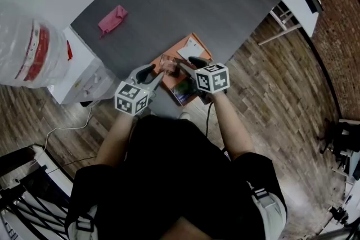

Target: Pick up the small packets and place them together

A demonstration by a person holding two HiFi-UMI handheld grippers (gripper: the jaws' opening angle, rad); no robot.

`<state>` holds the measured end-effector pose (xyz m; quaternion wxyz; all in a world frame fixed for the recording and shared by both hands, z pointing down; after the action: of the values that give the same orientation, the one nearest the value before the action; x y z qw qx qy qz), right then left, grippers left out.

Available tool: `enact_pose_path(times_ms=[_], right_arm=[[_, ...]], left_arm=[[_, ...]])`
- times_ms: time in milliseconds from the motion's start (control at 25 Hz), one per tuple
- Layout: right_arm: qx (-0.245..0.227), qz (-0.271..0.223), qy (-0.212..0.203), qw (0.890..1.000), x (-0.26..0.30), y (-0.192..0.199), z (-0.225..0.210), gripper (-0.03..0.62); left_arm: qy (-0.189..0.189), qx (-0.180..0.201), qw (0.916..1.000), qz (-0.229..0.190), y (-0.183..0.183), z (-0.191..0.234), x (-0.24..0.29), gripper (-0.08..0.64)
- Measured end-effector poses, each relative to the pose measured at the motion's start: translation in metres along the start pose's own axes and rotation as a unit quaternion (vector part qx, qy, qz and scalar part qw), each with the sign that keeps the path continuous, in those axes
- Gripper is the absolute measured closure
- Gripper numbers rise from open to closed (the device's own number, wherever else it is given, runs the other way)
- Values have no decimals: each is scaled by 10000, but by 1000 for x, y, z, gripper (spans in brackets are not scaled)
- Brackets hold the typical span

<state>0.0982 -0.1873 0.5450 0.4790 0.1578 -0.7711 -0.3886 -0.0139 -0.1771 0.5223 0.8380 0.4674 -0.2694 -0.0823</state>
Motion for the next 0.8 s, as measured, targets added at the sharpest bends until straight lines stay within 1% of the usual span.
enact_pose_path(times_ms=[240,360,440,600,800], right_arm=[[-70,-187,192,9996,-41,2,-14,430],[-26,-145,295,9995,-57,13,-23,437],[6,20,302,9995,-63,26,-27,448],[3,386,243,9990,-63,49,-26,449],[-415,855,519,9941,-61,69,-32,449]], left_arm=[[351,234,9991,-75,-11,-28,24,405],[515,360,9980,-81,-16,-42,36,405],[574,409,9975,-49,-15,-49,40,405],[609,424,9972,48,-7,-55,43,405],[596,385,9974,77,-4,-57,42,405]])
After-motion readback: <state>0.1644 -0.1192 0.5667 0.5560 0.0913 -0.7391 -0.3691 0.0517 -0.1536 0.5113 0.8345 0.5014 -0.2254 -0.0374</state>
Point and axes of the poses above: the fingertips, and each gripper's own axes: x forward along the fingers, z to its left, y out of its underside, the point moved 1 cm from there along -x, backward along the fingers, and after that the axes turned 9 degrees about -x, right-handed, at the moved point
